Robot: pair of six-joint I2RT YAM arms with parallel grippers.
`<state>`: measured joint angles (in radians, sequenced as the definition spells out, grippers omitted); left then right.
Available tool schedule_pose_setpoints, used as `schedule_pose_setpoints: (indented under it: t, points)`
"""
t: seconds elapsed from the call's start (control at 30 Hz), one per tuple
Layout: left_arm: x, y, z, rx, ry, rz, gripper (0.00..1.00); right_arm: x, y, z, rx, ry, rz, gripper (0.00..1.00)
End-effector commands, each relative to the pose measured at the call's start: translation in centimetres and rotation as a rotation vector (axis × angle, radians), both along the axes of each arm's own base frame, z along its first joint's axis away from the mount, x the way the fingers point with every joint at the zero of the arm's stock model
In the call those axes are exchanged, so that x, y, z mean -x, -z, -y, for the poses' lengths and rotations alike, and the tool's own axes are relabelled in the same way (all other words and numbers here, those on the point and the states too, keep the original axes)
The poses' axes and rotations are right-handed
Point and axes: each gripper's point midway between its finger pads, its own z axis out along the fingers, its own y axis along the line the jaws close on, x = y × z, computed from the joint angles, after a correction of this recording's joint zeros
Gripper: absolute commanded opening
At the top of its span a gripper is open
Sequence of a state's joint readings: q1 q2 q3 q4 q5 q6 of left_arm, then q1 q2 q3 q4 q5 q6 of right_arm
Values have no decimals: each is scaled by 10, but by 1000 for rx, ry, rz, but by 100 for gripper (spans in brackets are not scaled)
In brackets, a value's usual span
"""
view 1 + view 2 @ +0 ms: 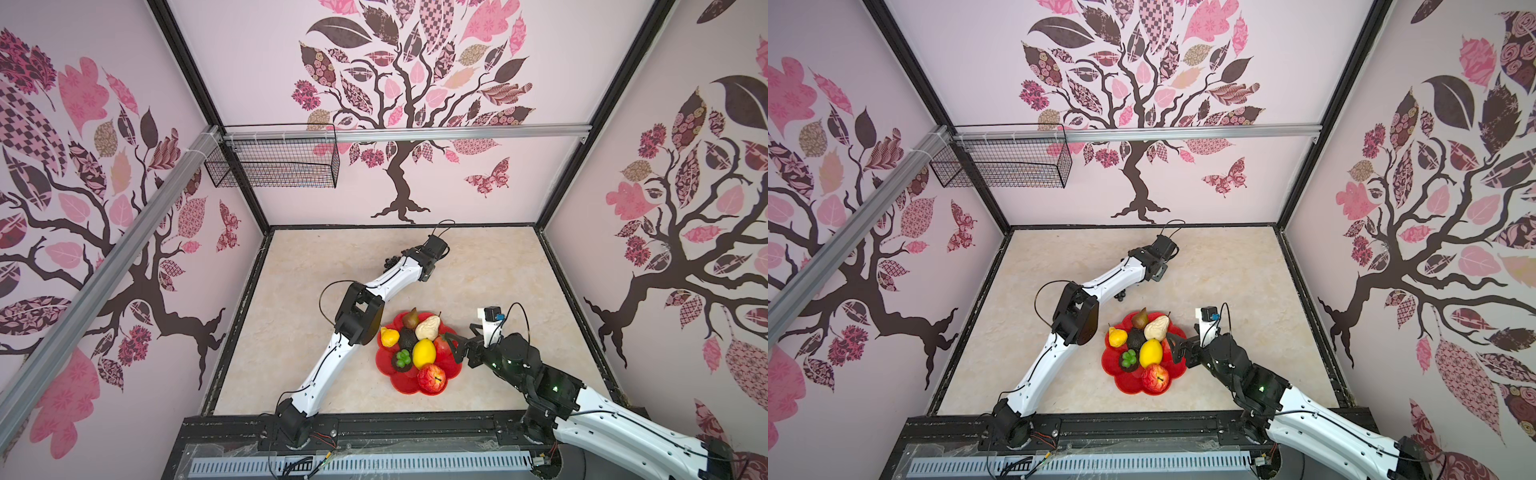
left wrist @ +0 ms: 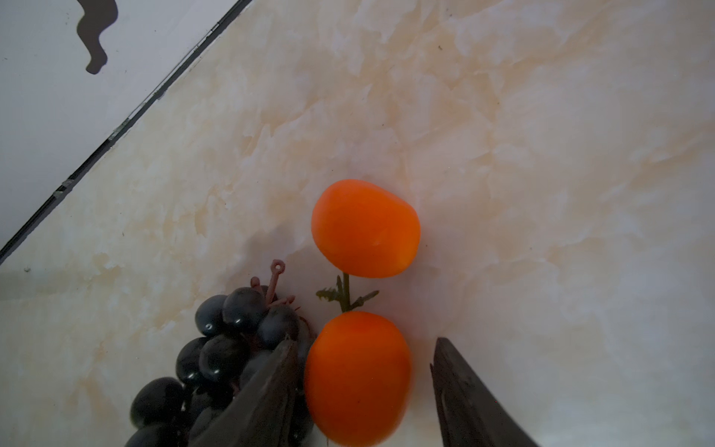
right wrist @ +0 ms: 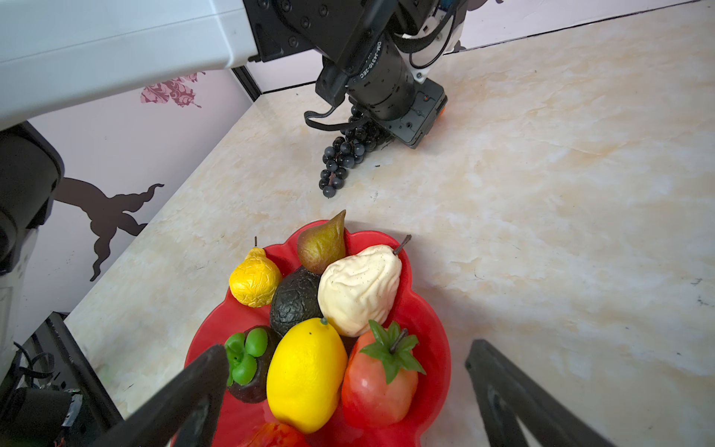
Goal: Arrange fruit in a fruit bowl
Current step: Pick up the fruits from the top-center of the table.
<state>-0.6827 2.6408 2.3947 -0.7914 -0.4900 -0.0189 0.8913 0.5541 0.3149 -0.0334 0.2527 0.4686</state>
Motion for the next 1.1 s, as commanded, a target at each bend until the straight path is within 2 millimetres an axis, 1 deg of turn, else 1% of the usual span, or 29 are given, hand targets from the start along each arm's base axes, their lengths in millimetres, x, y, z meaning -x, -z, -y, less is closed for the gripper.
schedule_pose_setpoints:
  t: [0.0, 0.1, 0.2, 0.3, 0.4, 0.5, 0.63, 0.73, 0.8, 0.97, 1.0, 1.07]
  points:
    - [-4, 1, 8, 18, 12, 3, 62, -1, -2, -1, -6, -1, 5, 100]
    - [-5, 4, 6, 8, 7, 5, 62, -1, -2, -1, -6, -1, 5, 100]
    - [-7, 6, 5, 8, 3, 6, 59, 0, -2, 0, -8, 1, 5, 100]
    - [-8, 5, 4, 6, -2, 14, 53, 0, -3, 1, -8, 5, 8, 100]
    - [-7, 0, 6, 24, -7, 16, 47, -1, -3, 2, -6, 9, 10, 100]
    - [-6, -11, 9, 66, -6, 22, 44, -1, -2, 2, -4, 10, 9, 99]
    - [-1, -36, 12, 137, -9, 38, 43, -1, -4, 3, -7, 14, 8, 100]
    - [7, -63, 16, 226, -1, 42, 43, -1, -6, 4, -12, 22, 9, 100]
    - [15, -82, 20, 307, 8, 31, 43, -3, -6, 8, -6, 48, 0, 100]
    - [39, -130, 18, 607, -4, -11, 42, -9, -7, 16, 4, 104, -15, 100]
    - [46, -134, 15, 654, -4, -24, 42, -11, -8, 17, 4, 112, -20, 100]
    - [60, -149, 10, 764, -5, -30, 42, -16, -12, 19, -13, 117, -43, 100]
